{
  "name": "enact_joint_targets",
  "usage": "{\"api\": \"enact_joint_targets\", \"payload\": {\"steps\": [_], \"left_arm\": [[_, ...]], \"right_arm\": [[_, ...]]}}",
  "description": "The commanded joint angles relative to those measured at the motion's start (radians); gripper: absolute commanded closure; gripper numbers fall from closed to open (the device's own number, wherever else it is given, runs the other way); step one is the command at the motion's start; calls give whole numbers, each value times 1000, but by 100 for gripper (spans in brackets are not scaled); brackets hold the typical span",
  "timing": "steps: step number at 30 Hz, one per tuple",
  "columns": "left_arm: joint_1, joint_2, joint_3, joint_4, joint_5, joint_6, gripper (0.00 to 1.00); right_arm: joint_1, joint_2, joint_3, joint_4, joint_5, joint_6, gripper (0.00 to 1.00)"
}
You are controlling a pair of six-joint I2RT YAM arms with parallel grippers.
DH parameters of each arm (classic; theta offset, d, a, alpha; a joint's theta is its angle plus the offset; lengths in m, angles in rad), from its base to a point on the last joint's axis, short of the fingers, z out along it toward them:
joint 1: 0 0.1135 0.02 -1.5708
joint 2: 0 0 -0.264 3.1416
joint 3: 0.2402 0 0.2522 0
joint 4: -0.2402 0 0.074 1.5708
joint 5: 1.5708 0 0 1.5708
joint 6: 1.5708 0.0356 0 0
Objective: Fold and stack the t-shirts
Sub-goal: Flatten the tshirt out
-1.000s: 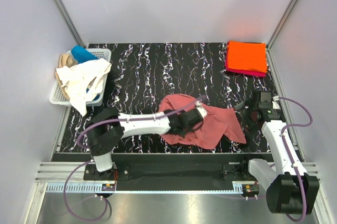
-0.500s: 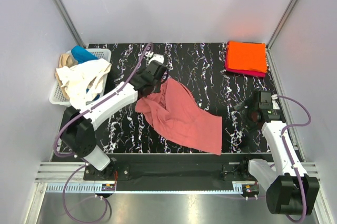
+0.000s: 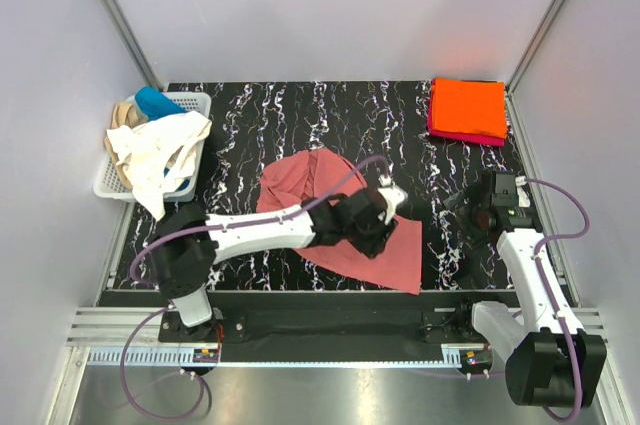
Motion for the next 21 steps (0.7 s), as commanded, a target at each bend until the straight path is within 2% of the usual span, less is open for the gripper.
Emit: {"api": "enact_joint_targets", "payload": {"steps": [1, 7, 8, 14, 21], "left_arm": [[-78, 15, -5, 105, 60, 73, 52], [-208, 137, 47, 128, -1, 161, 47], [-213, 151, 66, 96, -62, 150, 47], [-224, 141, 34, 103, -96, 179, 46], [-287, 275, 170, 117, -75, 167, 47]], "right_arm": [[-4, -1, 1, 26, 11, -26, 11], [-5, 41, 33, 37, 21, -35, 11], [-5, 44, 36, 38, 12, -36, 11], [-5, 42, -18, 57, -22, -27, 13], [-21, 93, 19, 69, 42, -36, 13]]}}
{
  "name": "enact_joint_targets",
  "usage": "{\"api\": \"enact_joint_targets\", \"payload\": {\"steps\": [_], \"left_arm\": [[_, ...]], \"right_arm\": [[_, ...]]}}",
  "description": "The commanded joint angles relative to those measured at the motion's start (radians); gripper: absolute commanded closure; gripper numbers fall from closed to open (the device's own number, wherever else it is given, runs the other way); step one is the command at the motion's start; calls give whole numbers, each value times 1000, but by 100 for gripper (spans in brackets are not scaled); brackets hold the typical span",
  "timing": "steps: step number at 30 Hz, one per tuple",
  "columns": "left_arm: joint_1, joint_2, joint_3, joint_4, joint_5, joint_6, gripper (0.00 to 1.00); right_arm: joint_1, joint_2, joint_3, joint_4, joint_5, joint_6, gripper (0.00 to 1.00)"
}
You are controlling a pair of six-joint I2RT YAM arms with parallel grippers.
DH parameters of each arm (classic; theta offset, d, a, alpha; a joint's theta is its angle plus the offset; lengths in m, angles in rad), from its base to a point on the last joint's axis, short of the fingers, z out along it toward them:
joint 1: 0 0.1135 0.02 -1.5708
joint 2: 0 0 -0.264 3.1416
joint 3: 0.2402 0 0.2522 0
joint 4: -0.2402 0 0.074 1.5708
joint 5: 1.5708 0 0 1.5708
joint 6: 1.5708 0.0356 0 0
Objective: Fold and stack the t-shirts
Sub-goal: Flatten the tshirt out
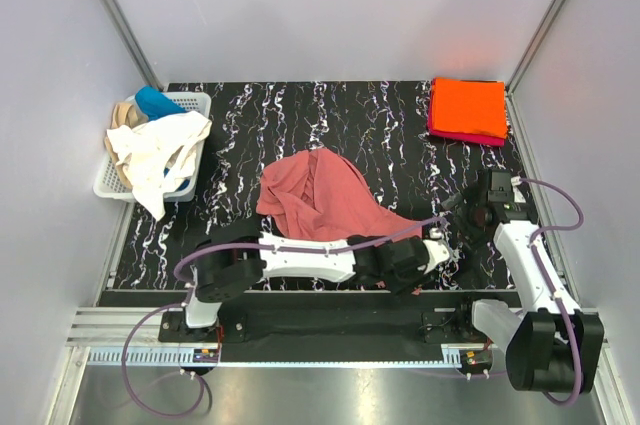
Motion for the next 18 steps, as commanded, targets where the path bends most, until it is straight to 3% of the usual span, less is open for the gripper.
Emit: {"api": "enact_joint_targets", "payload": {"steps": [1, 10, 18], "left_arm": [[-41, 55, 84, 49, -28, 8, 47], [-76, 127, 121, 58, -160, 39, 46], [-90, 190, 145, 82, -181, 71, 46]], "right_arm": [[-25, 34, 48, 29, 38, -17, 13], [-48, 39, 91, 31, 36, -14, 13], [-92, 24, 77, 29, 64, -55, 12]]}}
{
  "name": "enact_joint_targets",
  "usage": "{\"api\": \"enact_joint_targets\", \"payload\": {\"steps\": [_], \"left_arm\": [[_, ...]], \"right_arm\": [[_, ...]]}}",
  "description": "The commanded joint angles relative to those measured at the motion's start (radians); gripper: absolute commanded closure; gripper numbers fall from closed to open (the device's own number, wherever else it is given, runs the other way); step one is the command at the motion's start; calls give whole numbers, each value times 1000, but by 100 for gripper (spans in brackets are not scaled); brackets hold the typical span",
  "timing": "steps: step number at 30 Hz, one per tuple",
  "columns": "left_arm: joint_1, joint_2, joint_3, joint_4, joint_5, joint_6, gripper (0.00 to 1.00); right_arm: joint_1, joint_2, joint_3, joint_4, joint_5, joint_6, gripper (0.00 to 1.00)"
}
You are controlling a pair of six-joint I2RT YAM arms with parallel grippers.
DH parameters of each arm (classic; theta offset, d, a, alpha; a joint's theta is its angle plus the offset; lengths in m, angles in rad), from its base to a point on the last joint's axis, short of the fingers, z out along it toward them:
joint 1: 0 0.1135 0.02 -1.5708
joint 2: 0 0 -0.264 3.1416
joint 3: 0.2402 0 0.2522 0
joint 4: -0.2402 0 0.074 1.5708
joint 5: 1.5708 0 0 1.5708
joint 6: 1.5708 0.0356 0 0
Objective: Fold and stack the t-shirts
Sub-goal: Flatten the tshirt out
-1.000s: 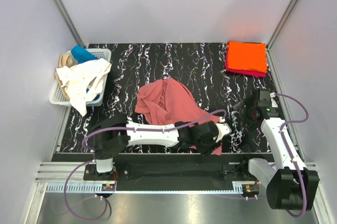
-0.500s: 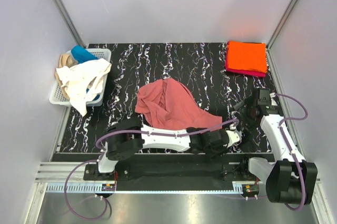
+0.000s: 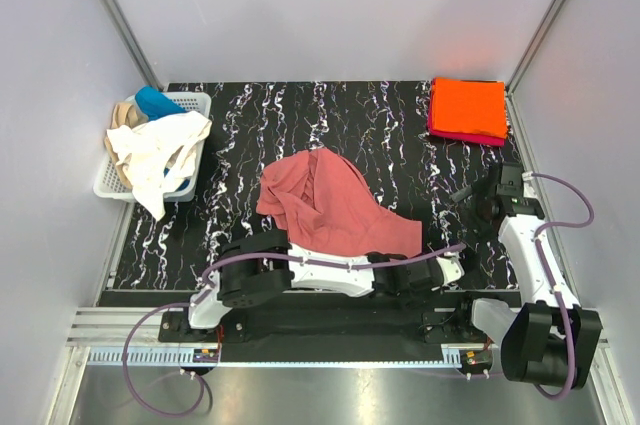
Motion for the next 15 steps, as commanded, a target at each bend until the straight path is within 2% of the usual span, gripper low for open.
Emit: {"api": "enact_joint_targets", "payload": {"steps": [1, 3, 6, 7, 10, 15], "left_arm": [[-12, 38, 55, 58, -42, 33, 46], [-16, 63, 68, 58, -45, 36, 47], [-24, 72, 70, 58, -64, 39, 57], [-25, 67, 67, 53, -88, 40, 76], [-24, 29, 47, 30, -174, 28, 99], [-21, -170, 53, -94, -291, -4, 100]], "right_arm": [[-17, -28, 24, 14, 43, -32, 12], [-23, -35, 24, 12, 42, -32, 12], [-23, -41, 23, 11, 40, -33, 12], [-23, -43, 21, 12, 43, -36, 12], [-23, -34, 24, 11, 59, -45, 12], [-24, -11, 37, 21, 25, -55, 12]]}}
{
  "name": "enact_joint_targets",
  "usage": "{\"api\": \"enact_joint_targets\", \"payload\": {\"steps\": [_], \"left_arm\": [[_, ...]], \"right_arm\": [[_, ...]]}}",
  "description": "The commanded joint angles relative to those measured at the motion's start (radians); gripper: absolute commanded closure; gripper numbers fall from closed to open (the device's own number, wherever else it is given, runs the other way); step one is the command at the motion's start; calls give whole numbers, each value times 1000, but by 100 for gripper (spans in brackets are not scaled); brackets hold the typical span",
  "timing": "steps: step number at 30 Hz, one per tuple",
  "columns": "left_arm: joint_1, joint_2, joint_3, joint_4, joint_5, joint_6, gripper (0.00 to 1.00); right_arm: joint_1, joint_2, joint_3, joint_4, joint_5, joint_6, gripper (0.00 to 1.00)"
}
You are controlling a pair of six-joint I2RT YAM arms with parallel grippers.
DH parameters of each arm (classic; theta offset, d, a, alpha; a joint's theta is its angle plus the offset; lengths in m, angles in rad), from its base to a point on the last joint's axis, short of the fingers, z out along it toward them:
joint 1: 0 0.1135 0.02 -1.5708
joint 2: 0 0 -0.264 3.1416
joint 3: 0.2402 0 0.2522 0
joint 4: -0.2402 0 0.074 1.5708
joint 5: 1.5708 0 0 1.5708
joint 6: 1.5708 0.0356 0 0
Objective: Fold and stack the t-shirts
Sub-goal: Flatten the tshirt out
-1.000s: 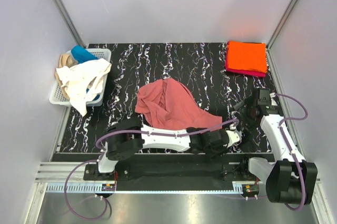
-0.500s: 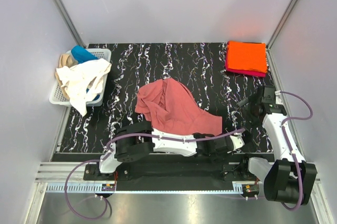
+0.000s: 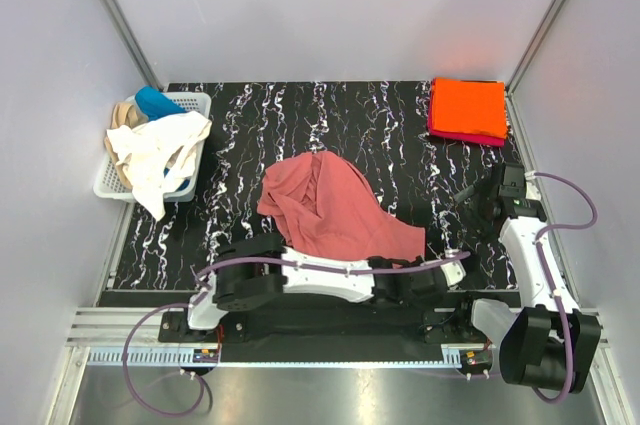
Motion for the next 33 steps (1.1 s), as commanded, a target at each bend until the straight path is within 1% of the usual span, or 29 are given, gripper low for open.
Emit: {"api": "enact_joint_targets", "payload": {"steps": [1, 2, 3, 4, 5, 6, 7, 8, 9, 10, 12, 13, 14, 15, 16, 19, 22, 23, 24, 26, 27, 32, 33], "left_arm": [[20, -257, 19, -112, -183, -24, 100], [24, -297, 23, -144, -209, -27, 100], [33, -339, 37, -222, -239, -32, 100], [38, -382, 45, -261, -311, -35, 100], [43, -475, 49, -301, -353, -36, 100], [49, -526, 51, -376, -396, -42, 100], [53, -578, 49, -410, -480, -45, 100], [55, -683, 46, -442, -519, -53, 100], [65, -738, 39, -508, -552, -77, 100], [73, -840, 34, -539, -598, -94, 100], [107, -940, 1, -592, -614, -131, 100], [118, -1039, -21, -596, -625, -134, 100], [127, -1087, -42, -594, -634, -139, 100], [145, -1130, -79, -594, -643, -148, 100], [154, -1207, -95, -596, -663, -151, 100], [171, -1328, -135, -599, -691, -168, 100], [173, -1399, -156, -603, -685, -173, 100], [173, -1410, -167, -605, -683, -171, 100], [173, -1424, -170, -613, -682, -173, 100], [173, -1430, -178, -622, -680, -171, 100], [173, -1431, -181, -631, -682, -171, 100], [174, -1425, -176, -657, -691, -168, 100], [174, -1422, -175, -660, -689, -168, 100]], "right_arm": [[-5, 15, 40, 29, -13, -29, 12], [-5, 18, 37, 55, -71, -35, 13], [-4, 26, 37, 69, -97, -39, 13], [-2, 30, 34, 85, -140, -43, 14], [-4, 36, 32, 97, -204, -44, 16], [-2, 44, 29, 127, -234, -38, 16], [-1, 50, 24, 147, -263, -21, 17], [19, 56, 24, 167, -300, -12, 17], [39, 76, 32, 196, -302, 0, 17], [76, 90, 44, 201, -288, 22, 17], [218, 149, 98, 207, -205, 48, 16], [260, 176, 116, 212, -184, 83, 16], [321, 203, 135, 227, -170, 103, 16], [343, 261, 159, 239, -168, 123, 16], [363, 292, 172, 253, -164, 163, 17], [441, 421, 214, 313, -137, 233, 18], [515, 573, 297, 373, -136, 273, 19], [532, 660, 366, 379, -134, 275, 19], [561, 702, 400, 378, -137, 283, 20], [584, 777, 493, 381, -153, 304, 20], [591, 847, 524, 384, -159, 321, 20], [638, 1031, 705, 425, -206, 350, 20], [644, 1050, 721, 434, -216, 368, 20]]}}
